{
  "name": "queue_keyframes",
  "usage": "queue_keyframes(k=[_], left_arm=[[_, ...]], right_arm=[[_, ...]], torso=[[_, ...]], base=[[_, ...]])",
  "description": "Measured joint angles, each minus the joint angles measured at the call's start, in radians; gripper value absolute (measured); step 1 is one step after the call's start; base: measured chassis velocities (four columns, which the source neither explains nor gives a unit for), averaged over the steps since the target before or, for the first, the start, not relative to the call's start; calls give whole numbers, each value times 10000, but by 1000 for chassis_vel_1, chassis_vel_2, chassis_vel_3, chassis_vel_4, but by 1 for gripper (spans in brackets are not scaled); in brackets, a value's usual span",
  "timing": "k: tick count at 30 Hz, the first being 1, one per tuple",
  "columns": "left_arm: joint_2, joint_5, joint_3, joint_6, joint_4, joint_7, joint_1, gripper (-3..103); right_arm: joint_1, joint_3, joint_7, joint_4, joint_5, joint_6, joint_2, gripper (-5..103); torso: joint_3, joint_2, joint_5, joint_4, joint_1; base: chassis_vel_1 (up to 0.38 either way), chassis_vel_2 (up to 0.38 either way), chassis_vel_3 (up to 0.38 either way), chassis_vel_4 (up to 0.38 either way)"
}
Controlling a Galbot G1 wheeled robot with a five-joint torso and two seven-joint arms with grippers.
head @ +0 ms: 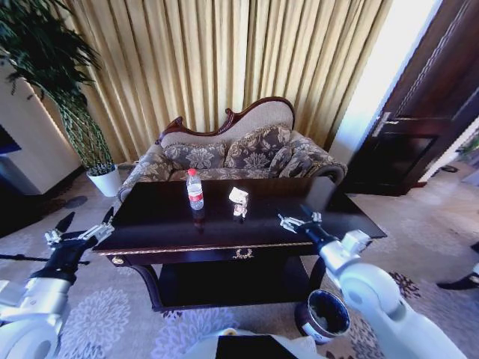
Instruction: Move to the front of the table and place the trash on the table into the trash bin.
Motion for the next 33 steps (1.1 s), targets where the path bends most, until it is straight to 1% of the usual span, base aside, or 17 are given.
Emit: queue_keyframes(k=[2,3,5,8,9,11,12,13,14,16,18,19,22,26,28,32,33], left_arm=[[-2,37,-3,-3,0,-2,36,100],[-2,37,-3,-3,0,-2,36,100],[-34,185,19,-3,0,-6,55,100],[-94,278,68,-2,0,-2,104,100],[-94,278,68,-2,0,-2,104,100],[-108,327,70,-2,0,-9,140,100],[-119,352,66,-2,0,-8,164,100],[-125,360,62,-2,0,-6,171,100],[-125,360,62,-2,0,-6,171,100],[-170,375,41,-6,0,-6,196,100],[-181,380,35,-8,0,-7,208,100],[-181,380,35,-8,0,-7,208,100],[-147,384,28,-12,0,-12,195,100],[-153,384,8,-14,0,-22,192,100],[-165,384,3,-16,0,-24,199,100],[-209,384,9,-29,0,-25,199,100],[-209,384,9,-29,0,-25,199,100]], right_arm=[[852,-658,-182,-584,255,-3,-424,100],[852,-658,-182,-584,255,-3,-424,100],[1608,-1366,-265,-1005,490,-3,-686,100],[2718,-2476,-404,-1486,573,-19,-930,100],[2718,-2476,-404,-1486,573,-19,-930,100],[3434,-3101,-439,-1721,577,-57,-1040,100],[4022,-3657,-447,-1914,614,-102,-1088,100],[4281,-3933,-452,-1997,653,-128,-1093,100],[4281,-3933,-452,-1997,653,-128,-1093,100],[5179,-4854,-451,-2446,837,-275,-978,100],[5724,-5424,-452,-2831,953,-331,-805,100],[5724,-5424,-452,-2831,953,-331,-805,100],[6450,-6135,-489,-3368,1272,-400,-645,100],[6887,-6442,-458,-3695,1363,-565,-438,100],[6965,-6488,-334,-3738,1399,-633,-359,100],[7060,-6559,231,-3723,1526,-950,-191,100],[7060,-6559,231,-3723,1526,-950,-191,100]], torso=[[0,-1,-2,3,3],[0,-1,-2,3,3],[0,-1,-2,0,1],[-3,3,0,-2,-5],[-3,3,0,-2,-5],[-3,3,-2,-2,-6],[-3,3,-3,0,-6],[-3,2,-3,4,-5],[-3,2,-3,4,-5],[-2,2,-2,1,-3],[-2,1,0,1,-4],[-2,1,0,1,-4],[-3,2,-2,-1,-4],[-3,2,-2,-1,-4],[-2,2,-1,0,-3],[-3,2,-2,-1,-5],[-3,2,-2,-1,-5]], base=[[0,0,0,0],[0,0,0,0],[0,0,0,0],[0,0,0,0],[0,0,0,0],[0,0,0,0],[0,0,0,0],[0,0,0,0],[0,0,0,0],[0,0,0,0],[0,0,0,0],[0,0,0,0],[0,0,0,0],[0,0,0,0],[0,0,0,0],[0,0,0,0],[0,0,0,0]])
